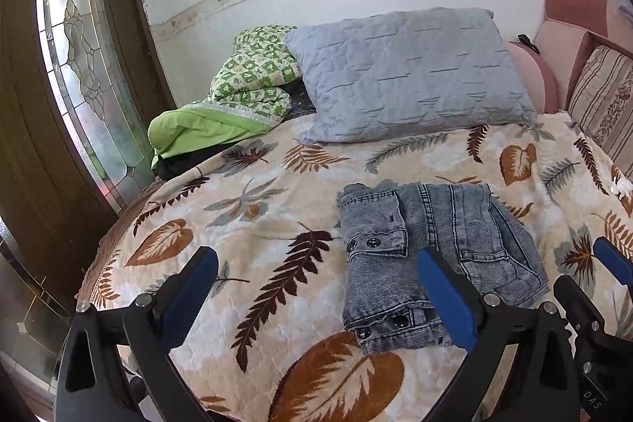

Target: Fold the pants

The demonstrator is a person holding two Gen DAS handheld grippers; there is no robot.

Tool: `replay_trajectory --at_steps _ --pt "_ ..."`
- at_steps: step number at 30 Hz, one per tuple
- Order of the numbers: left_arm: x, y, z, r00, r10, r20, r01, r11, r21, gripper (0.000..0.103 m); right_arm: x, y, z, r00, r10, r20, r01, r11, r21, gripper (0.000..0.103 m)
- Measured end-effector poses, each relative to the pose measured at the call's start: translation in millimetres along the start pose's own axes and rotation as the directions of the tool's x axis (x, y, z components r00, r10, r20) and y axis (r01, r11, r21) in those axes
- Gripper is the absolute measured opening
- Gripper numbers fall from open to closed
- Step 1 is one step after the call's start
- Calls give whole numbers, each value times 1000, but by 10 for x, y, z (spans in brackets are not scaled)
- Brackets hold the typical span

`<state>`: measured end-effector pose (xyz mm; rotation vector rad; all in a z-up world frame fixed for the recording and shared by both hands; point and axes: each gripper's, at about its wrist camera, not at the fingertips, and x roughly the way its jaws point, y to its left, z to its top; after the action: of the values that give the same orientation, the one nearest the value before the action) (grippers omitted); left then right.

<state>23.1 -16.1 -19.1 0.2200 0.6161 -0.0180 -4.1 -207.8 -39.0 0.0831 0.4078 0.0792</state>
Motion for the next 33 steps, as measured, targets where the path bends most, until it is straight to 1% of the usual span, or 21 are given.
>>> replay_trajectory --at_steps 6,33 --pt "27 18 3 1000 -1 -24 1 1000 -7 100 5 11 -16 1000 2 -7 -2 1000 -2 73" --pt "54 5 -18 999 -21 -35 21 1000 1 100 48 8 -24 999 11 -31 -10 1000 6 73"
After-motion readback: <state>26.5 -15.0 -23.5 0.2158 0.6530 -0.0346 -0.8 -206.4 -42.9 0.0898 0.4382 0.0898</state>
